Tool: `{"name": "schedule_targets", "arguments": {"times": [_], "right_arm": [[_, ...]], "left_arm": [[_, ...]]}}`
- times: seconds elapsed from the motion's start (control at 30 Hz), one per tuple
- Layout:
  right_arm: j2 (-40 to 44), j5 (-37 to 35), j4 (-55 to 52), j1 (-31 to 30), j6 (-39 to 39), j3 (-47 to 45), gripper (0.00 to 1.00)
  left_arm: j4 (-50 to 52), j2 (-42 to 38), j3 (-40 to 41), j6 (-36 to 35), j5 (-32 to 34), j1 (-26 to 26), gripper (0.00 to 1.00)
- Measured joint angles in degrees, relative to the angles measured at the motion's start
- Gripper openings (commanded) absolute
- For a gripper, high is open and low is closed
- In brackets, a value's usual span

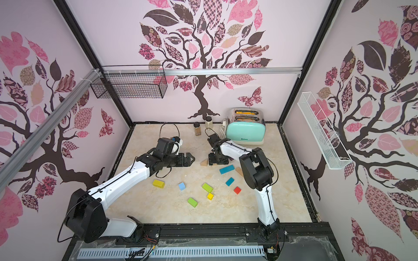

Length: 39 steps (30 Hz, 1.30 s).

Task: Assemble a carrot with building blocks
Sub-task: Pick up the building block from the center of the board, then assemble the building block at the center of the board.

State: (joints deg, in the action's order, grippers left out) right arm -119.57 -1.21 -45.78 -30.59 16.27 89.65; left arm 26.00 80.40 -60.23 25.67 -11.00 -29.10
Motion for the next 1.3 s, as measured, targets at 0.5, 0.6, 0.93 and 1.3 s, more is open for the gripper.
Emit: {"name": "schedule_targets", "arguments": {"times": [0.5,0.6,0.93,1.3], "right_arm": [[19.6,-2.0,-4.4,0.0,-2.7,-16.6,0.64],[18.5,-1.9,-4.4,0.0,-2.9,-19.0,0.64],[13.1,-1.9,-1.3,0.0,-3.5,-19.0,0.65],[10.8,-2.3,1.8,0.9,-3.9,-16.5,0.66]], "left_arm": [[-1.9,0.0,0.0,2.6,-1.3,0.2,0.96],[-2.8,0.2,0.0,3.1,-2.2,0.2,0.96],[-3.7,1.6,0.0,4.4,-3.5,0.2,0.96],[-3.8,2.3,0.0,4.3,-3.6,0.2,0.96]]}}
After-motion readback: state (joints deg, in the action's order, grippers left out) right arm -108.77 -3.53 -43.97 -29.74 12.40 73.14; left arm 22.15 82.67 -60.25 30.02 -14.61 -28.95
